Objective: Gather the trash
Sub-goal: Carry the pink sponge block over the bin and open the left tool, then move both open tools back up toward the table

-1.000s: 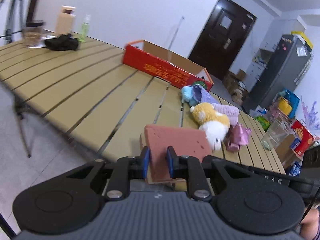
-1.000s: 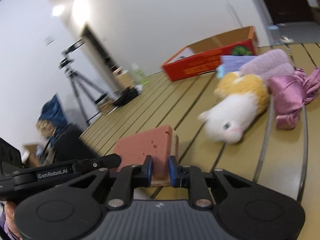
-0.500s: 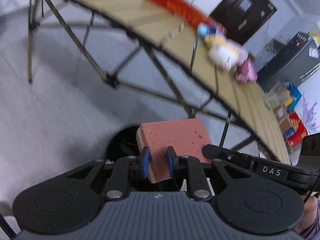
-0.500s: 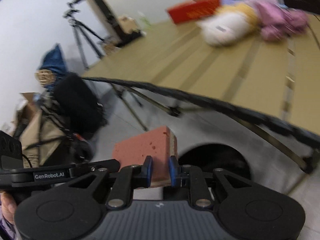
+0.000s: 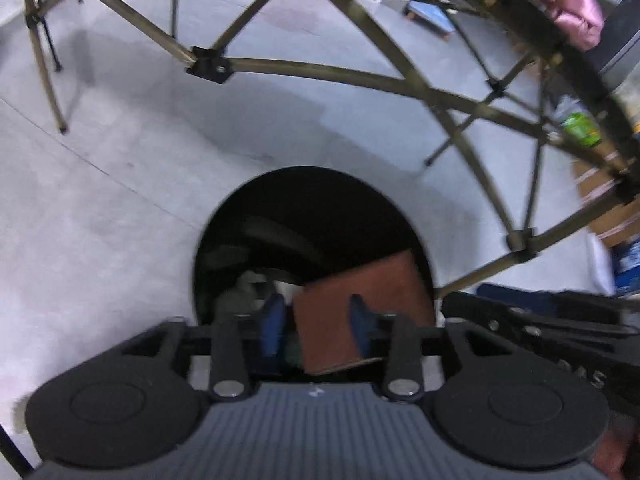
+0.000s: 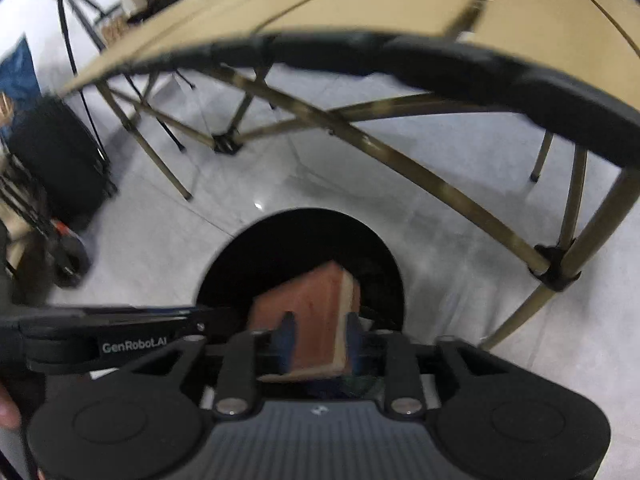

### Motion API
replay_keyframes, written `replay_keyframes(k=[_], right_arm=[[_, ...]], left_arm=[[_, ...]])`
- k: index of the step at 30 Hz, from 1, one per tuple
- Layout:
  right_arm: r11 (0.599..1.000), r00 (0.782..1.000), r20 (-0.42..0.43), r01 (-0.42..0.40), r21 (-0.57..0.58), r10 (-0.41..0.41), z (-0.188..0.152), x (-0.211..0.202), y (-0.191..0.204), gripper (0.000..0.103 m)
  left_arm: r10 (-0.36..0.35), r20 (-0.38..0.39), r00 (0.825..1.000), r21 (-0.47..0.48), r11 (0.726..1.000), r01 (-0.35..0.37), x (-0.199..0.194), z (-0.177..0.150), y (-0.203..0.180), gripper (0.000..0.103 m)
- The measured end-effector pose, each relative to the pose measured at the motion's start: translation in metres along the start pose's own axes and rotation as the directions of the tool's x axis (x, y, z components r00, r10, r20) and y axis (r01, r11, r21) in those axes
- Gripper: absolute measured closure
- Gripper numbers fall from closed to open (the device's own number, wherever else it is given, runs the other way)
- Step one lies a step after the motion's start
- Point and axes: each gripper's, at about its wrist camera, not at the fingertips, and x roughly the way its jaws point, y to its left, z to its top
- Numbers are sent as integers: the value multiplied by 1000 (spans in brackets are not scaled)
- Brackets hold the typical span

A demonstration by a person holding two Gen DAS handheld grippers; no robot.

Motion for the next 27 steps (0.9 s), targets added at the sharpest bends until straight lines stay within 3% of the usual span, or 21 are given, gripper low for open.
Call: replay_keyframes(k=[2,9,17,21,22,24,25,27], right_arm=[[1000,1000,2,-18,-16,18,-1,-2,6,60],[1000,999,32,-8,-25,9,11,-11,8,50],[996,996,85,-31,-80,38,14,-33,20,50],[983,979,161,-98,-154,123,22,-79,35,50],[976,969,188,-125,-176,158,24,-96,38,50],[959,929,281,-185,-215,242,29,-135,37,49],[953,898,340,-212,-217,278,32,-154,33,48],[957,838,465,-223,-187,286,43,-181,16,46]], left_arm=[[28,-2,1000,19,999,-28,1,0,-1,58],[76,10,997,14,997,-76,-4,-1,2,32],[116,36,993,22,993,-116,-19,1,2,29],[49,133,990,91,994,-61,-64,3,-4,28],[20,172,985,116,992,-40,-78,3,-6,25],[-61,269,961,187,982,10,-113,2,-10,22],[-120,317,941,224,973,49,-130,2,-12,16],[-200,388,900,256,961,103,-152,9,-16,14]])
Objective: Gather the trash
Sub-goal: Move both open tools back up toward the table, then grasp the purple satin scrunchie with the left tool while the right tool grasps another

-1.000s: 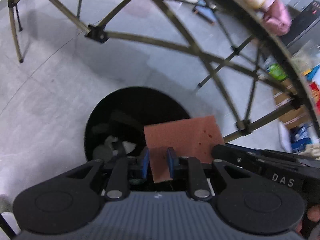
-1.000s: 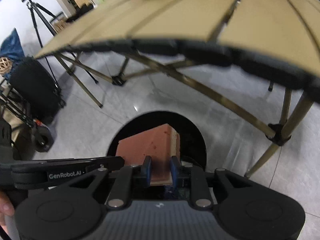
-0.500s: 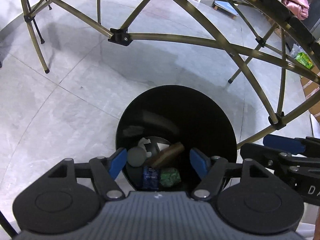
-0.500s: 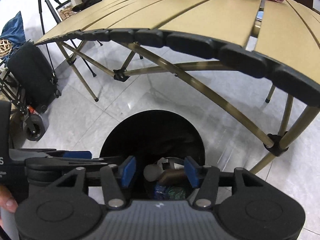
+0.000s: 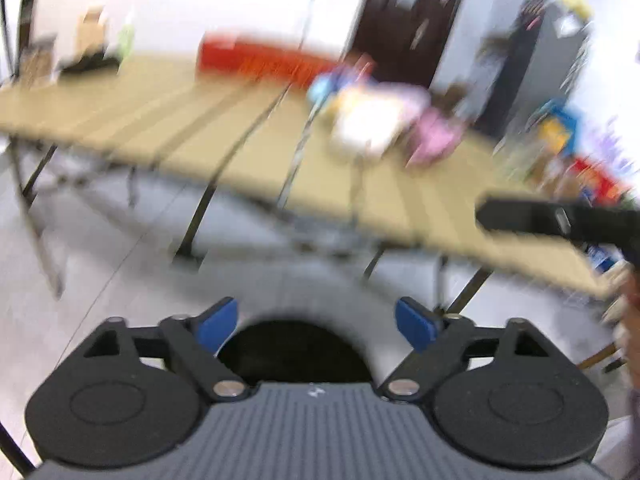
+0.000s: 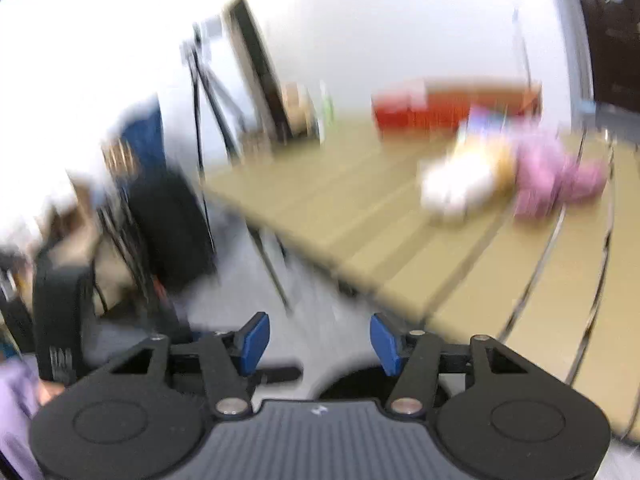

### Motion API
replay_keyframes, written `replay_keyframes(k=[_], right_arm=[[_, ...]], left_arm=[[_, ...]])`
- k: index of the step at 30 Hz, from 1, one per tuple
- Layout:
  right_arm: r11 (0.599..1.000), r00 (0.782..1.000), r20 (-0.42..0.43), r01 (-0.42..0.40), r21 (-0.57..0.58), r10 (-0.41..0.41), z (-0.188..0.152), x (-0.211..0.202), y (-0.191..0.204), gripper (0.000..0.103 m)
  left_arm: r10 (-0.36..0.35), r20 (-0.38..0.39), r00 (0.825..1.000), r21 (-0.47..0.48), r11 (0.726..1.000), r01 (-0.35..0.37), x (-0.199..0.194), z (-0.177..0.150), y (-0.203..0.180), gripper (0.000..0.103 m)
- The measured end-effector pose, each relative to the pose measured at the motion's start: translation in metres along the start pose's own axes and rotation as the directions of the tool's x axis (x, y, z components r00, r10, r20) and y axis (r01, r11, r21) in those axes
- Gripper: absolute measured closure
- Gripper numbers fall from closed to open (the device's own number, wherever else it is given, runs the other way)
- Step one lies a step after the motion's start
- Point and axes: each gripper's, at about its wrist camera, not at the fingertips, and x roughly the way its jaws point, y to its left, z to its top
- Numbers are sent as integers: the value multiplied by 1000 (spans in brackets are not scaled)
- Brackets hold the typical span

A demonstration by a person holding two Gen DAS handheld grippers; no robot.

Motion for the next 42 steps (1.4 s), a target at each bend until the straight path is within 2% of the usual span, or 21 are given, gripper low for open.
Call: replay_keyframes(k=[3,5,6,9,12,14,15,17,18,20,23,24,27,28,30,33,35,38,39,41,42], right_arm=[[984,977,122,170,45,-174,29,-2,-31,47],[937,924,154,345,61,-351,48,18,-53,47],[916,904,149,396,61,-400,53,30,-62,47],[898,892,113,431,84,-438,65,72,-93,48],[866,866,66,488,110,-497,63,105,-116,55],[870,878,30,469,152,-479,58,118,-130,67],[873,881,34,461,160,-471,54,121,-132,73],[868,870,11,490,81,-493,54,120,-119,77],[874,875,-14,484,39,-484,53,114,-105,78],[913,908,-88,407,-40,-409,44,103,-79,77],[968,970,-89,214,-129,-226,22,85,-45,65],[975,978,-94,173,-137,-187,20,80,-40,57],[993,994,-35,99,-70,-102,27,50,-49,55],[995,995,9,100,-21,-99,34,40,-58,55],[984,983,83,159,83,-166,42,26,-78,54],[960,963,124,217,177,-241,49,35,-98,54],[948,959,134,215,237,-251,56,52,-108,54],[948,972,111,171,269,-207,61,81,-107,54],[952,977,92,162,260,-191,58,94,-104,54],[950,977,29,198,243,-211,54,114,-99,68],[946,973,-7,227,233,-232,49,113,-94,82]], left_arm=[[-28,37,999,-38,999,29,8,34,-7,13],[-12,20,1000,-30,999,12,30,56,-14,13],[16,30,999,-17,1000,-15,42,67,-19,13],[73,58,996,-4,997,-73,77,89,-26,13],[82,71,994,-61,995,-77,92,83,-13,13],[96,29,995,-106,990,-93,96,75,-2,13],[96,47,994,-103,991,-91,94,73,2,13],[117,50,992,-97,989,-112,91,76,5,13],[106,58,993,-103,990,-100,88,76,7,13],[85,84,993,-123,990,-74,79,77,10,13],[33,121,992,-128,992,-17,71,78,5,13],[18,125,992,-130,991,-1,71,78,2,13],[-13,117,993,-135,990,29,70,76,-7,13],[-26,112,993,-131,991,40,70,74,-9,13],[-35,108,993,-109,993,47,71,70,-14,13],[-26,87,996,-47,998,30,78,62,-27,22],[-63,71,995,-24,998,65,82,59,-34,25],[-97,44,994,32,995,96,87,54,-47,38],[-80,34,996,67,995,78,90,51,-51,50],[-39,34,999,129,991,35,92,47,-54,56],[-30,39,999,136,990,24,90,47,-52,61]])
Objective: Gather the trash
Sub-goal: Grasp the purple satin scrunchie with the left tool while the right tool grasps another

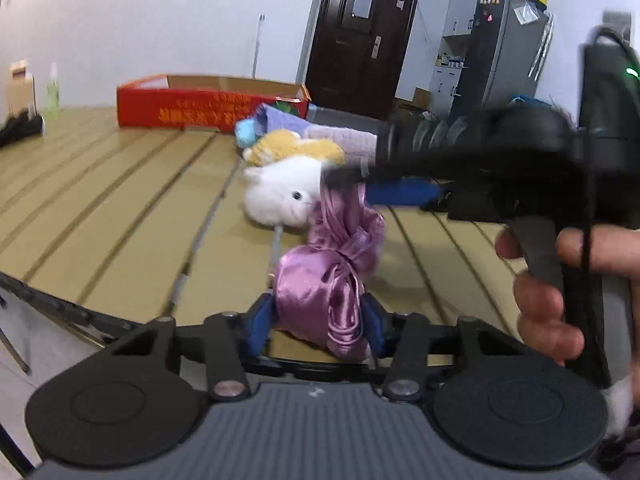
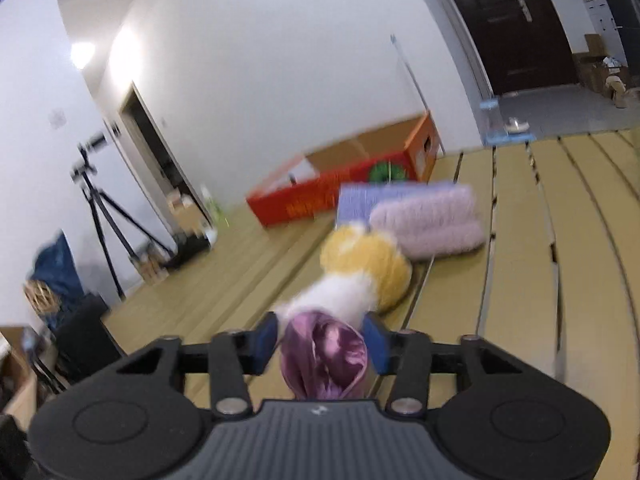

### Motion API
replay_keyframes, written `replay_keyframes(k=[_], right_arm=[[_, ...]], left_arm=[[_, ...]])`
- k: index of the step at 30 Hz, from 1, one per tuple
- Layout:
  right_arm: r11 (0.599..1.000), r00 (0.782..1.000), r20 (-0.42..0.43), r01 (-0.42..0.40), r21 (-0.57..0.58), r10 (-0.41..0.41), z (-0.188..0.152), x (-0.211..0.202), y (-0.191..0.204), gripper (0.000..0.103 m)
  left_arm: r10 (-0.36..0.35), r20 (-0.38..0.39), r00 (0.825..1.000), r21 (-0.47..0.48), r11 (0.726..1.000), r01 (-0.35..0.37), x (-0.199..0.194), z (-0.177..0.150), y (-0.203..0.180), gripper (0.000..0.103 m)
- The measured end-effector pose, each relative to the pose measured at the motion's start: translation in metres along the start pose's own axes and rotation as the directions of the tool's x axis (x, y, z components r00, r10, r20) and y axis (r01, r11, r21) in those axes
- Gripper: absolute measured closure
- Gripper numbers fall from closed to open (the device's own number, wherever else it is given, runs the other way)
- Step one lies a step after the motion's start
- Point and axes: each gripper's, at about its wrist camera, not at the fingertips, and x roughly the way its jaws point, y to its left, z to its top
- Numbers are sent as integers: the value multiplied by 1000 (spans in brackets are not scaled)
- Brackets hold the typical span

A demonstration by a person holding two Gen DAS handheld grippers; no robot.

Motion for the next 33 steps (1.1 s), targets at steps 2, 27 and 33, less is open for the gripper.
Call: replay_keyframes(k=[2,27,33], right_arm=[[995,995,-30,91,-35,-92,-6,-4,3,84],[998,998,61,8,56,-11,-7,-67,-20,74],[996,995,-61,77,36,-74,-13,-21,-12,76]], left_arm=[[42,8,999,7,999,-42,-4,2,7,63],[-58,40,998,-260,963,66,-4,3,39,66],[-62,32,998,-140,988,66,-7,-7,28,66]])
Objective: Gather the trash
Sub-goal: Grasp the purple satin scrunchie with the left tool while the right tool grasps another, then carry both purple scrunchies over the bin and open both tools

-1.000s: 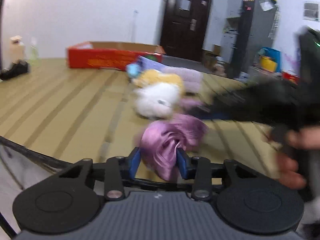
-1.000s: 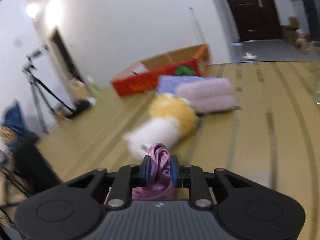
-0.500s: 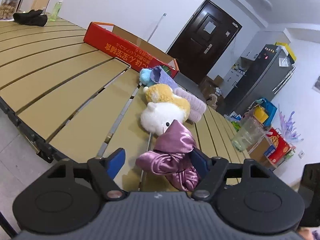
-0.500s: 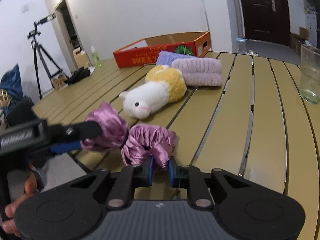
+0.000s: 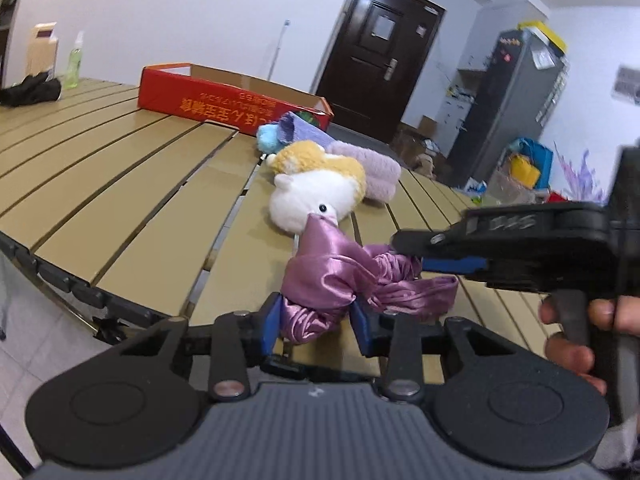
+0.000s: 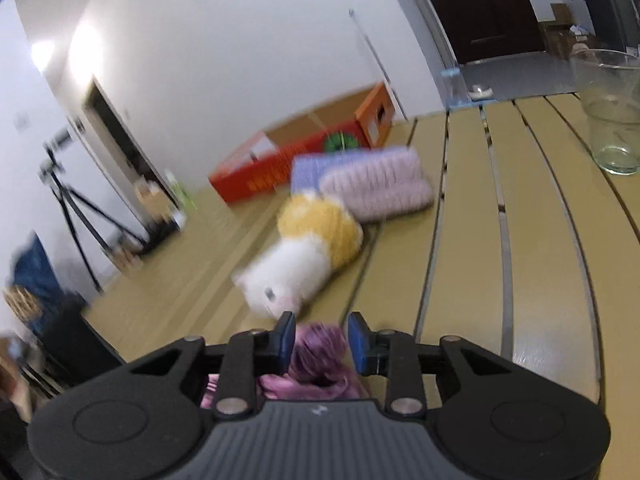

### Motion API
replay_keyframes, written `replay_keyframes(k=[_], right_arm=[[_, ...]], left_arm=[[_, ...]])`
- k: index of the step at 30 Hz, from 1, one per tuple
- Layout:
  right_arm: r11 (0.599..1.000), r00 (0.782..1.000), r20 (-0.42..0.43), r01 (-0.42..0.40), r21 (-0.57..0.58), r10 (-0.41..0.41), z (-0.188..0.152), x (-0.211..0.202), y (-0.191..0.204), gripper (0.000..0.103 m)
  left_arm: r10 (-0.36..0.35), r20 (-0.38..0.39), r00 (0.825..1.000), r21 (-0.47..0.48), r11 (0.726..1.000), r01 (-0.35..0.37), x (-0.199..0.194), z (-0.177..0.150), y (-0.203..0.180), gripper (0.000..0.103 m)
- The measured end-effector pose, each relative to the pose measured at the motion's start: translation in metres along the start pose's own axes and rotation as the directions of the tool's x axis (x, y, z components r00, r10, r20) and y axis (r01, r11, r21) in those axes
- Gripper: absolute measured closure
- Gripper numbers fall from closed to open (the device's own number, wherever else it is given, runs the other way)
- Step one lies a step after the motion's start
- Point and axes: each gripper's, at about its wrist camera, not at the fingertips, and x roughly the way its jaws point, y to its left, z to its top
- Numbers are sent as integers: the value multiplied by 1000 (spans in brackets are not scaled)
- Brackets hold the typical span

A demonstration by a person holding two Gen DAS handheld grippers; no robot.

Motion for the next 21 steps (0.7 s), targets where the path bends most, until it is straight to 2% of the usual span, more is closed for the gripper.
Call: replay_keyframes(k=[3,5,7,9,11,14,17,21], right_arm=[[997,1000,-7,11,-74,-12,-7,-8,6,78],[993,1000,-16,10,-116,-12,-13,-16,9,80],[988,999,-31,17,-151,-22,-21,-20,9,80],[986,999,-48,5,-164,-13,-27,-20,8,80],[983,998,-51,12,-183,-22,-31,-22,9,80],[979,998,-61,12,-204,-25,-35,-22,11,80],[978,998,-60,16,-206,-29,-36,-21,12,82],[975,998,-56,16,-219,-29,-35,-20,15,91]], left_arm=[[-31,-17,999,30,999,31,-7,2,1,62],[-80,17,997,7,997,80,-18,8,2,55],[-113,62,992,-30,993,115,-29,13,3,41],[-112,63,992,-61,991,116,-28,18,3,40],[-104,22,994,-65,992,105,-19,16,0,39],[-44,-55,998,-26,999,43,-6,8,-7,41],[-69,-63,996,-19,997,68,-8,6,-5,49],[-88,-53,995,-9,996,88,-14,4,-3,74]])
